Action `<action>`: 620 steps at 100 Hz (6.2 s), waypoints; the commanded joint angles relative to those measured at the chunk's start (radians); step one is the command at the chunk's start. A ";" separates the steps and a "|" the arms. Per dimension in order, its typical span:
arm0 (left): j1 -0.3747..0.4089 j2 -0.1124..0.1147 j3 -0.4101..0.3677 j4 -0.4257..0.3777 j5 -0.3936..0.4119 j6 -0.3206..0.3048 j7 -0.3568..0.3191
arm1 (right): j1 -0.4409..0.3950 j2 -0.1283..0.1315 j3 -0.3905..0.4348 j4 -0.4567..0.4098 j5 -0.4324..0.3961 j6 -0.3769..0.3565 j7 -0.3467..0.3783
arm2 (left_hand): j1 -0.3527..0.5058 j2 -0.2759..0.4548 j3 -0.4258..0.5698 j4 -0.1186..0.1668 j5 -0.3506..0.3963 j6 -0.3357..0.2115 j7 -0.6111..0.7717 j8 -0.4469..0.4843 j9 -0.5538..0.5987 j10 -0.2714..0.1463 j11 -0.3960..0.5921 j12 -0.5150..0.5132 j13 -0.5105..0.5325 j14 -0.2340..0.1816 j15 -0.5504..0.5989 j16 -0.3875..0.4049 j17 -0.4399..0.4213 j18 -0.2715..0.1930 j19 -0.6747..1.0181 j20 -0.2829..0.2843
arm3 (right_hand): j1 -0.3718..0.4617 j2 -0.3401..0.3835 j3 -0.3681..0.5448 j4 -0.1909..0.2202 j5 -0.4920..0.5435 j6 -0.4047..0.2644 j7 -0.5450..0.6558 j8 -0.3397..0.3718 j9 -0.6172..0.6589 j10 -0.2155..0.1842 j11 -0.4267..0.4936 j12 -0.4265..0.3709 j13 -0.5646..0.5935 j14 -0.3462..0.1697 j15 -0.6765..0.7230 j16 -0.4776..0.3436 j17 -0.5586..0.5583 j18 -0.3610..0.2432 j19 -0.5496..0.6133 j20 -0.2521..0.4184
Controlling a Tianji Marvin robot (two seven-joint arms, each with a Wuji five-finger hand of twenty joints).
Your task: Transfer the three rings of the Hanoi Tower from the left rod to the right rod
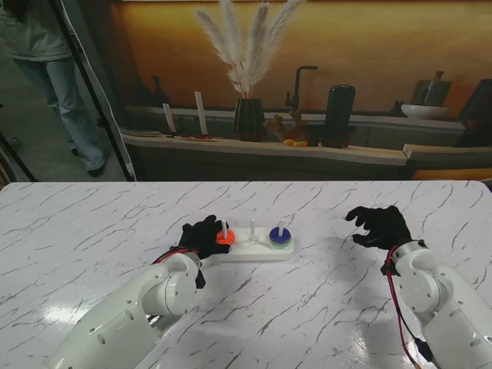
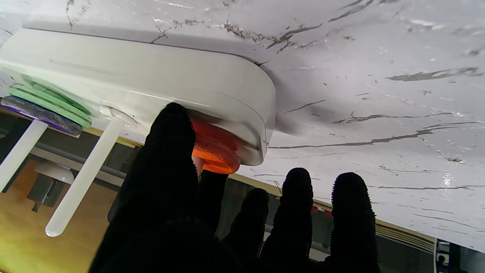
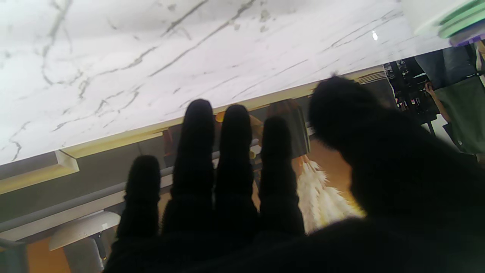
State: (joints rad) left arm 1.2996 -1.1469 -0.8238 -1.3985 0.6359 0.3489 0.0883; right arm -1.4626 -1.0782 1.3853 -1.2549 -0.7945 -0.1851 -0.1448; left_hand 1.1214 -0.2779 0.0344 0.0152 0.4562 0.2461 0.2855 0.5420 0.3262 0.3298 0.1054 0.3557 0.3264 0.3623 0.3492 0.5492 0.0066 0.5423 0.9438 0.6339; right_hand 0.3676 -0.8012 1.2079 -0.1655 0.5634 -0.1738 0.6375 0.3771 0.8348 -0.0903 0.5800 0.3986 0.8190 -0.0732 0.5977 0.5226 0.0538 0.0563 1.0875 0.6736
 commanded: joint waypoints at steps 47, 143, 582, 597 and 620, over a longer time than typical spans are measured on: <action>0.033 -0.003 -0.046 -0.047 -0.002 -0.021 -0.014 | -0.006 -0.007 -0.012 0.003 0.008 0.003 0.005 | 0.149 0.073 0.001 -0.010 0.047 -0.036 0.084 0.028 0.014 0.007 0.055 0.007 0.029 0.008 0.047 0.014 0.010 0.029 0.073 0.013 | 0.009 0.005 0.007 0.048 0.011 0.012 0.014 0.007 0.012 -0.012 0.019 0.008 0.010 -0.009 0.025 0.010 -0.010 0.307 0.017 0.016; 0.041 0.026 -0.123 -0.198 0.007 -0.024 -0.134 | 0.002 -0.009 -0.026 0.014 0.020 0.003 0.001 | 0.153 0.076 -0.012 -0.008 0.064 -0.031 0.056 0.025 0.021 0.011 0.047 -0.006 0.033 0.015 0.044 0.008 0.011 0.035 0.078 0.007 | 0.010 0.005 0.008 0.048 0.013 0.013 0.015 0.007 0.012 -0.012 0.018 0.008 0.009 -0.009 0.025 0.010 -0.009 0.307 0.017 0.016; -0.203 -0.097 0.192 -0.052 -0.286 -0.026 -0.066 | -0.011 -0.006 -0.007 0.041 0.017 0.008 0.003 | 0.154 0.078 -0.017 -0.005 0.065 -0.036 0.043 0.031 0.022 0.007 0.046 -0.003 0.040 0.002 0.067 0.030 0.019 0.039 0.108 0.025 | 0.016 0.003 0.011 0.048 0.013 0.013 0.018 0.006 0.014 -0.011 0.021 0.008 0.011 -0.008 0.027 0.009 -0.008 0.307 0.019 0.015; -0.199 -0.097 0.187 -0.051 -0.289 -0.023 -0.063 | -0.012 -0.006 -0.008 0.042 0.017 0.008 0.004 | 0.156 0.077 -0.016 -0.005 0.065 -0.035 0.044 0.032 0.022 0.008 0.047 -0.003 0.041 0.001 0.074 0.036 0.022 0.035 0.116 0.030 | 0.016 0.002 0.012 0.048 0.012 0.012 0.018 0.006 0.013 -0.010 0.021 0.008 0.010 -0.008 0.027 0.009 -0.007 0.307 0.020 0.015; -0.197 -0.098 0.181 -0.050 -0.287 -0.025 -0.055 | -0.009 -0.005 -0.011 0.046 0.016 0.007 0.004 | 0.155 0.077 -0.016 -0.005 0.065 -0.035 0.044 0.031 0.023 0.008 0.049 -0.002 0.042 -0.002 0.088 0.050 0.023 0.030 0.131 0.039 | 0.015 0.002 0.011 0.048 0.013 0.013 0.018 0.006 0.014 -0.010 0.021 0.008 0.010 -0.007 0.026 0.009 -0.007 0.308 0.020 0.015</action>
State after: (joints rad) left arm 1.0963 -1.2373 -0.6440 -1.4554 0.3531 0.3445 0.0435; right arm -1.4659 -1.0793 1.3800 -1.2117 -0.7767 -0.1752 -0.1415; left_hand 1.2207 -0.2519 -0.0029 0.0144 0.4784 0.2363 0.2754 0.5408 0.3384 0.3319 0.1546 0.3547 0.3405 0.3665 0.4130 0.5833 0.0137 0.5781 0.9882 0.6452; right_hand 0.3676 -0.8012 1.2080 -0.1655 0.5634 -0.1738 0.6375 0.3771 0.8348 -0.0903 0.5808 0.3986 0.8190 -0.0733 0.5980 0.5226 0.0538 0.0563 1.0875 0.6736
